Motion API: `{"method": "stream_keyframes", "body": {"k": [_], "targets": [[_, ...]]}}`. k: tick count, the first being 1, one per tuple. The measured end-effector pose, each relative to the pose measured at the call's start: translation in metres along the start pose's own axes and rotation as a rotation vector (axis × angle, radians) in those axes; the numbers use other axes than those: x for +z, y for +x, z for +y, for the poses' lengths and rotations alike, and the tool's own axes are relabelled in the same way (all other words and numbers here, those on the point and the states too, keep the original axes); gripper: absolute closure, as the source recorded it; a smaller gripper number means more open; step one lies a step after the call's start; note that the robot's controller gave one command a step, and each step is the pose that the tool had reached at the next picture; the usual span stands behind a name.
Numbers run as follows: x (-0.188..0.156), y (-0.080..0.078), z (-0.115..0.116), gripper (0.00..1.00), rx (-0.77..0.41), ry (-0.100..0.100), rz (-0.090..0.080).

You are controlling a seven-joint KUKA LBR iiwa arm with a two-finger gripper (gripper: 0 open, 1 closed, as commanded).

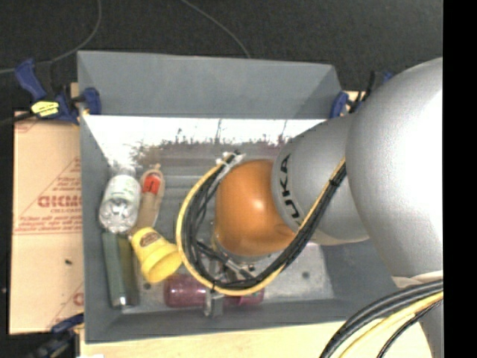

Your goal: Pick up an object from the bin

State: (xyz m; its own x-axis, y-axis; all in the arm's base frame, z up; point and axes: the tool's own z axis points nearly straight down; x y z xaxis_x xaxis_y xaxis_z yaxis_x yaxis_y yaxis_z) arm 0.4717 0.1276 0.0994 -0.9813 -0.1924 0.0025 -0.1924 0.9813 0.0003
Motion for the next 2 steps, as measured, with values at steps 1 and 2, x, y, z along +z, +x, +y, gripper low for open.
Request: {"method": "stream_keyframes", "body": {"k": [1,2], "targets": [[0.026,-0.011,0.009,0.00,-0.384,0.020,-0.015],[0.029,-0.065,0.057,1.00,-0.106,0.006,-0.004]]}}
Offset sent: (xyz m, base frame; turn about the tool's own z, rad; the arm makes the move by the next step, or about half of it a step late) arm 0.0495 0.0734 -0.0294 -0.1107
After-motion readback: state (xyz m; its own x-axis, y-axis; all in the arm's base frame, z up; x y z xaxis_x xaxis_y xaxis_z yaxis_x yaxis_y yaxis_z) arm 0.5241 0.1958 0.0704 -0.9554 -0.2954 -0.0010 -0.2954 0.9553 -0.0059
